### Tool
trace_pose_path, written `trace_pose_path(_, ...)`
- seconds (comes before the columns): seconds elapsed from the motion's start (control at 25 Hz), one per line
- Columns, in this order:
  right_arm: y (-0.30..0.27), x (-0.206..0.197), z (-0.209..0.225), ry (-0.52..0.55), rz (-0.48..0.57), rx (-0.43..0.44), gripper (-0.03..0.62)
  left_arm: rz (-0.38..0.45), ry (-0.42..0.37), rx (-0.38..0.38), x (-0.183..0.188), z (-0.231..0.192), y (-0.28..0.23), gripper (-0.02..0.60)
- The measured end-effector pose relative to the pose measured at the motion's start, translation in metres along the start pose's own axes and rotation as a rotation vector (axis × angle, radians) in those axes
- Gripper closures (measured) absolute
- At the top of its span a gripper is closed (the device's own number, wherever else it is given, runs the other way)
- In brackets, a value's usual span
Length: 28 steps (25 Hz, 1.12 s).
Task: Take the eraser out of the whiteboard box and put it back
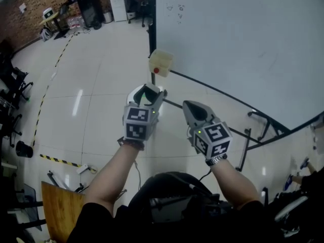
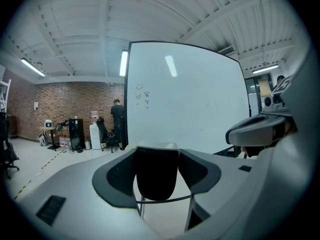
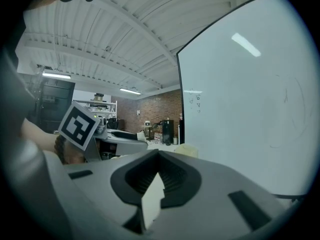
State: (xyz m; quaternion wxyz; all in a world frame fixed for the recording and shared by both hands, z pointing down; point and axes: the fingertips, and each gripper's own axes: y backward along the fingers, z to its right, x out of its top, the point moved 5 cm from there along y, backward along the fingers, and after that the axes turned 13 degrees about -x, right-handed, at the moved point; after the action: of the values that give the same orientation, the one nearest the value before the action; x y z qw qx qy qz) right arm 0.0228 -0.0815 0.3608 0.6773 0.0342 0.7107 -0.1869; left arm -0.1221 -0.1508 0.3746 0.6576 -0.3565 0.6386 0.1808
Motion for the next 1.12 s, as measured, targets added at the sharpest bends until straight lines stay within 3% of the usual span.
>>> trace_pose_path(1.12, 0.016, -0.012, 0.045, -0.031, 0.001, 0.084, 0.568, -0.007, -0.004, 0.082, 0.001, 0.04, -0.016, 0.333)
